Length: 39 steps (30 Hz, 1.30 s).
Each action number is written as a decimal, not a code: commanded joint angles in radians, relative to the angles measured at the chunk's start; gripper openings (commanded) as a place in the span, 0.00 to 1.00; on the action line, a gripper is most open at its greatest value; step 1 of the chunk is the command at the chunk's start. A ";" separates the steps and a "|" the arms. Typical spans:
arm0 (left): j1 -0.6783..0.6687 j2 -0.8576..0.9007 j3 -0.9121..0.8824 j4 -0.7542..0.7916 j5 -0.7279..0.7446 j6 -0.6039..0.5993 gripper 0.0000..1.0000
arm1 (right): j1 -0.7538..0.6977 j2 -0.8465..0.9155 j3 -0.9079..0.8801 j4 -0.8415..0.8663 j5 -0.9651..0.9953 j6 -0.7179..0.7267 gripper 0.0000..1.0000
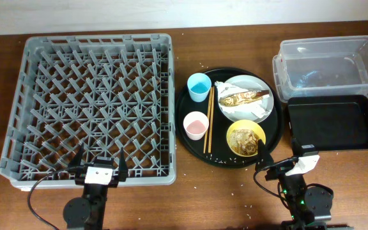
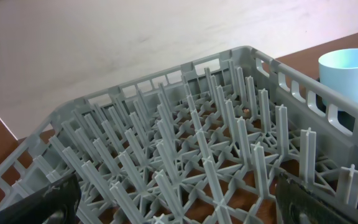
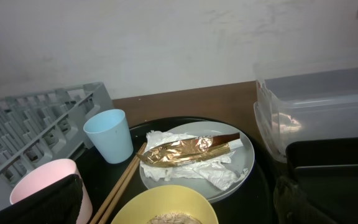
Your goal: Sort waste into correct bins and load items into the dishwasher rack
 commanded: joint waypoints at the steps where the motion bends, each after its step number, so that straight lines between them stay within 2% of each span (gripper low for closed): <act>1: 0.006 -0.003 -0.004 -0.002 0.017 0.011 1.00 | 0.000 -0.005 -0.007 -0.001 -0.017 0.000 0.99; 16: 0.006 -0.003 -0.004 -0.002 0.017 0.011 1.00 | 0.000 -0.005 -0.007 -0.001 -0.016 -0.001 0.98; 17: 0.006 -0.003 -0.004 -0.002 0.017 0.011 1.00 | -0.001 -0.005 -0.007 -0.010 0.089 -0.068 0.99; 18: 0.006 -0.003 -0.004 -0.002 0.017 0.011 1.00 | -0.001 -0.005 -0.007 -0.011 0.100 -0.068 0.99; 26: 0.006 -0.003 -0.004 -0.002 0.017 0.011 1.00 | -0.001 -0.005 -0.007 0.035 0.020 -0.060 0.99; 29: 0.006 -0.003 -0.004 -0.002 0.017 0.011 1.00 | -0.001 0.051 0.113 0.037 -0.014 -0.060 0.98; 32: 0.006 -0.003 -0.004 -0.002 0.017 0.011 1.00 | -0.001 0.435 0.496 -0.105 -0.105 -0.068 0.98; 33: 0.006 -0.003 -0.004 -0.002 0.017 0.011 1.00 | -0.001 0.701 0.742 -0.264 -0.141 -0.068 0.98; 34: 0.006 -0.003 -0.004 -0.002 0.017 0.011 1.00 | -0.001 0.885 0.926 -0.399 -0.144 -0.068 0.98; 36: 0.006 -0.003 -0.004 -0.002 0.017 0.011 1.00 | -0.001 1.191 1.226 -0.617 -0.145 -0.068 0.98; 37: 0.006 -0.003 -0.004 -0.002 0.017 0.011 1.00 | -0.001 1.367 1.365 -0.670 -0.176 -0.067 0.98; 39: 0.006 -0.003 -0.004 -0.002 0.017 0.011 1.00 | -0.001 1.562 1.413 -0.628 -0.347 -0.068 0.99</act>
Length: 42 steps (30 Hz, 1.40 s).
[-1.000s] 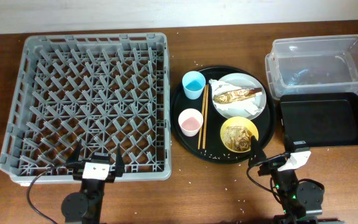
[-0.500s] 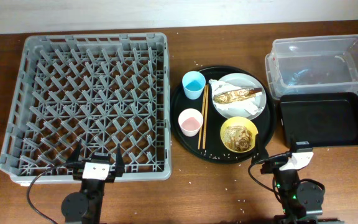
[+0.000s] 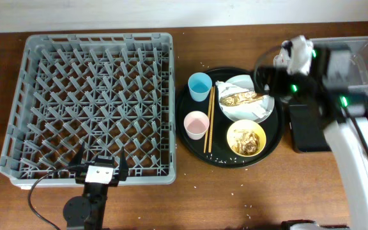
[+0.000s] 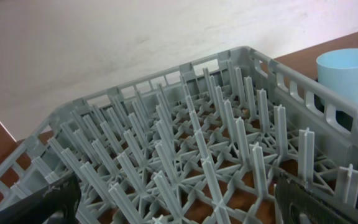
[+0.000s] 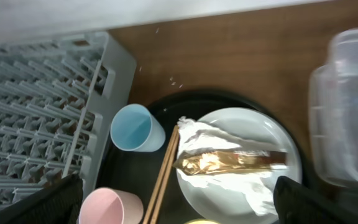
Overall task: Sort waste into correct bins and load items into the dishwasher rack
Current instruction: 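Grasp the foil wrapper and tissue from the plate with right gripper, drop into clear bin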
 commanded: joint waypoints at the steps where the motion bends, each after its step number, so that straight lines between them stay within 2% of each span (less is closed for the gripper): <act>1: 0.006 -0.006 -0.004 -0.002 0.011 0.008 1.00 | 0.000 0.211 0.040 0.063 -0.172 0.029 0.89; 2: 0.006 -0.006 -0.004 -0.002 0.011 0.008 1.00 | 0.000 0.274 0.039 0.082 -0.129 0.181 0.78; 3: 0.006 -0.006 -0.004 -0.002 0.011 0.008 1.00 | 0.006 0.346 0.039 0.054 0.029 0.513 0.75; 4: 0.006 -0.006 -0.004 -0.002 0.011 0.008 1.00 | 0.027 0.404 0.039 0.028 0.165 0.728 0.76; 6: 0.006 -0.006 -0.004 -0.002 0.011 0.008 1.00 | 0.093 0.467 0.039 0.029 0.361 0.922 0.86; 7: 0.006 -0.006 -0.004 -0.002 0.011 0.008 1.00 | 0.117 0.483 0.039 0.032 0.424 0.961 0.88; 11: 0.006 -0.006 -0.004 -0.002 0.011 0.008 1.00 | 0.171 0.584 0.039 0.090 0.522 1.001 0.94; 13: 0.006 -0.006 -0.004 -0.002 0.011 0.008 1.00 | 0.170 0.639 0.039 0.134 0.518 1.004 0.92; 14: 0.006 -0.006 -0.004 -0.002 0.011 0.008 1.00 | 0.170 0.649 0.039 0.134 0.516 1.004 0.59; 19: 0.006 -0.006 -0.004 -0.002 0.011 0.008 1.00 | 0.169 0.699 0.039 0.162 0.479 1.004 0.25; 20: 0.006 -0.006 -0.004 -0.002 0.011 0.008 1.00 | 0.167 0.699 0.040 0.161 0.478 0.993 0.08; 21: 0.006 -0.006 -0.004 -0.002 0.011 0.008 1.00 | 0.166 0.698 0.041 0.160 0.463 0.967 0.04; 24: 0.006 -0.006 -0.004 -0.002 0.011 0.008 1.00 | 0.130 0.621 0.101 0.088 0.400 0.834 0.04; 25: 0.006 -0.006 -0.004 -0.002 0.011 0.008 1.00 | 0.084 0.531 0.192 0.005 0.399 0.753 0.04; 29: 0.006 -0.006 -0.004 -0.002 0.011 0.008 1.00 | -0.053 0.396 0.399 -0.142 0.400 0.624 0.04; 32: 0.006 -0.006 -0.004 -0.002 0.011 0.008 1.00 | -0.219 0.391 0.439 -0.093 0.405 0.616 0.04; 37: 0.006 -0.006 -0.004 -0.002 0.011 0.008 1.00 | -0.317 0.572 0.439 0.037 0.454 0.564 0.04; 38: 0.006 -0.006 -0.004 -0.002 0.011 0.008 1.00 | -0.318 0.621 0.439 0.095 0.456 0.507 0.06; 39: 0.006 -0.006 -0.004 -0.002 0.011 0.008 1.00 | -0.318 0.640 0.439 0.116 0.452 0.474 0.40; 40: 0.006 -0.006 -0.004 -0.002 0.011 0.008 1.00 | -0.317 0.644 0.439 0.116 0.445 0.432 0.80; 41: 0.006 -0.006 -0.004 -0.002 0.011 0.008 1.00 | -0.317 0.625 0.446 0.098 0.400 0.336 0.98; 42: 0.006 -0.006 -0.004 -0.002 0.011 0.008 1.00 | -0.317 0.587 0.459 0.064 0.392 0.310 0.98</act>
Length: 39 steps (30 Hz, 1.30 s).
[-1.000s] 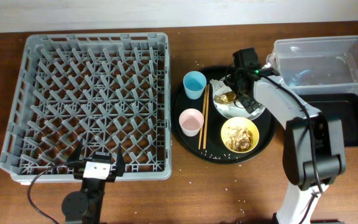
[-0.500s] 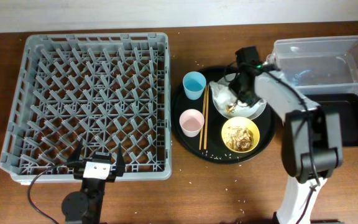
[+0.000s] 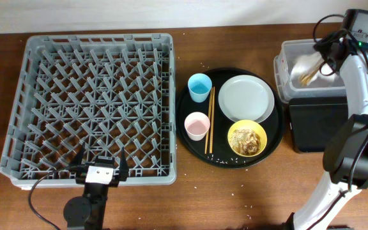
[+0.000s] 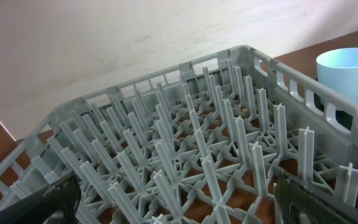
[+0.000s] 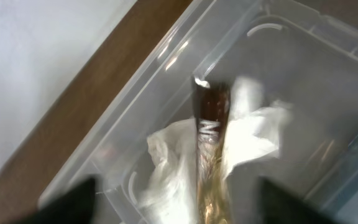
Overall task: Sort waste into correct bins and load items into the dishwasher rack
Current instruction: 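Grasp the foil wrapper and tissue from the plate with right gripper, drop into clear bin, then grasp the yellow bowl with right gripper and tip scraps onto black tray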
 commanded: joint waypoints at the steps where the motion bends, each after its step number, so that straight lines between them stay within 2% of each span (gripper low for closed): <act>1: 0.006 -0.005 -0.003 -0.002 0.011 0.008 1.00 | -0.001 -0.113 0.033 -0.062 -0.026 -0.132 0.98; 3: 0.006 -0.005 -0.003 -0.002 0.011 0.008 1.00 | 0.007 -0.235 0.066 -0.177 -0.168 -0.208 0.99; 4: 0.006 -0.005 -0.003 -0.002 0.011 0.008 1.00 | 0.029 -0.309 0.067 -0.283 -0.292 -0.231 0.99; 5: 0.006 -0.005 -0.003 -0.002 0.011 0.008 1.00 | 0.064 -0.352 0.067 -0.398 -0.325 -0.231 0.97; 7: 0.006 -0.005 -0.003 -0.002 0.011 0.008 1.00 | 0.166 -0.379 0.066 -0.608 -0.323 -0.231 0.92; 8: 0.006 -0.005 -0.003 -0.002 0.011 0.008 1.00 | 0.235 -0.372 0.056 -0.684 -0.315 -0.239 0.85; 10: 0.006 -0.005 -0.003 -0.002 0.011 0.008 1.00 | 0.381 -0.351 -0.002 -0.736 -0.246 -0.256 0.78; 12: 0.006 -0.005 -0.003 -0.002 0.011 0.008 1.00 | 0.496 -0.325 -0.081 -0.722 -0.209 -0.241 0.74; 15: 0.006 -0.005 -0.003 -0.002 0.011 0.008 1.00 | 0.624 -0.300 -0.281 -0.573 -0.187 -0.225 0.64; 18: 0.006 -0.005 -0.003 -0.002 0.011 0.008 1.00 | 0.649 -0.300 -0.464 -0.446 -0.184 -0.193 0.57; 23: 0.006 -0.005 -0.003 -0.002 0.011 0.008 1.00 | 0.649 -0.300 -0.646 -0.308 -0.192 -0.245 0.47; 24: 0.006 -0.005 -0.003 -0.002 0.011 0.008 1.00 | 0.649 -0.300 -0.661 -0.297 -0.192 -0.254 0.42; 27: 0.006 -0.005 -0.003 -0.002 0.011 0.008 1.00 | 0.650 -0.300 -0.662 -0.280 -0.192 -0.266 0.36; 29: 0.006 -0.005 -0.003 -0.002 0.011 0.008 1.00 | 0.681 -0.300 -0.663 -0.269 -0.187 -0.315 0.35; 33: 0.006 -0.005 -0.003 -0.002 0.011 0.008 1.00 | 0.768 -0.299 -0.663 -0.257 -0.071 -0.315 0.33; 37: 0.006 -0.005 -0.003 -0.002 0.011 0.008 1.00 | 0.764 -0.299 -0.663 -0.257 -0.055 -0.316 0.08; 39: 0.006 -0.005 -0.003 -0.002 0.011 0.008 1.00 | 0.764 -0.299 -0.663 -0.265 -0.055 -0.316 0.04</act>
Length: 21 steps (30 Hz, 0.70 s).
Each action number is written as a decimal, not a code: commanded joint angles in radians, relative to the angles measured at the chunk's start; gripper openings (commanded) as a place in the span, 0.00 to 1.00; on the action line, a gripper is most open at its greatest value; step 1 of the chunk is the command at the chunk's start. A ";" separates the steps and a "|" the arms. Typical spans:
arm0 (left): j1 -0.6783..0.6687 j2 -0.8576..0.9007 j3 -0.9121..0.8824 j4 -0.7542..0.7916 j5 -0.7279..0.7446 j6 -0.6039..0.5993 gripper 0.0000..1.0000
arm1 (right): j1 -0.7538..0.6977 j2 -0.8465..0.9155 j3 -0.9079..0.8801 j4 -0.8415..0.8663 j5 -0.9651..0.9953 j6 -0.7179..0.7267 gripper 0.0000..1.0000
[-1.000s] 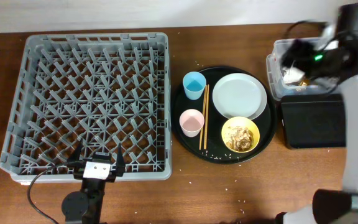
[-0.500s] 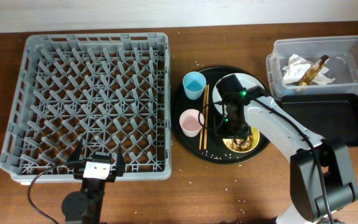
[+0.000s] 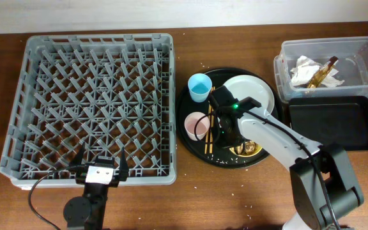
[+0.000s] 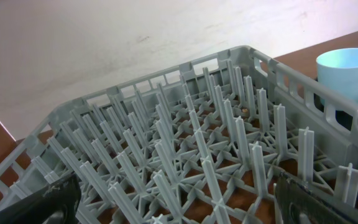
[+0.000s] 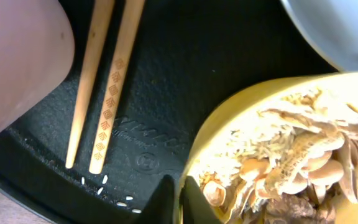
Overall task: Sort waste into correct bins and load items into the dishwasher rack
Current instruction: 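Grasp the yellow bowl with right gripper and tip scraps onto black tray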
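My right gripper [image 5: 180, 196] is shut on the near-left rim of the yellow bowl [image 5: 211, 134], which holds rice and mushroom scraps and stands on the round black tray [image 3: 190, 145]. Beside it lie wooden chopsticks [image 5: 114, 81], a pink cup [image 3: 193, 125], a blue cup [image 3: 199, 87] and a bare white plate [image 3: 255, 91]. In the overhead view the arm hides most of the bowl [image 3: 252, 149]. My left gripper [image 4: 179, 202] is open and holds nothing, low at the front edge of the grey dishwasher rack [image 3: 88, 102].
A clear plastic bin [image 3: 324, 43] at the back right holds a gold wrapper [image 3: 318, 72] and a crumpled napkin. In front of it sits a black rectangular bin [image 3: 334, 124]. Rice grains dot the brown table around the tray.
My right gripper was over the clear bin with the wrapper and napkin below it. Now it is down at the tray, shut on the yellow bowl's rim. The left arm has not moved.
Both arms were parked at the table's front, with wrapper and napkin on the white plate. Then my right gripper was above that plate. Then the plate was bare and the waste was at the clear bin. Now the waste lies there and I hold the bowl's rim.
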 commanded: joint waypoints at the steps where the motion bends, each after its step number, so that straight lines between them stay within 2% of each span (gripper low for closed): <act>1: 0.006 -0.005 -0.003 -0.002 0.011 0.008 1.00 | 0.004 -0.008 -0.007 -0.024 0.019 0.005 0.04; 5: 0.006 -0.005 -0.003 -0.002 0.011 0.008 1.00 | -0.024 -0.084 0.117 -0.121 0.016 -0.001 0.04; 8: 0.006 -0.005 -0.003 -0.002 0.011 0.008 1.00 | -0.115 -0.203 0.222 -0.194 -0.037 -0.085 0.04; 11: 0.006 -0.005 -0.003 -0.002 0.011 0.008 1.00 | -0.345 -0.331 0.236 -0.201 -0.208 -0.162 0.04; 13: 0.006 -0.005 -0.003 -0.002 0.011 0.008 1.00 | -0.572 -0.360 0.236 -0.200 -0.432 -0.263 0.04; 17: 0.006 -0.005 -0.003 -0.002 0.011 0.008 1.00 | -0.864 -0.318 0.230 -0.201 -0.709 -0.404 0.04; 21: 0.006 -0.005 -0.003 -0.002 0.011 0.008 1.00 | -1.065 -0.244 0.202 -0.195 -0.877 -0.494 0.04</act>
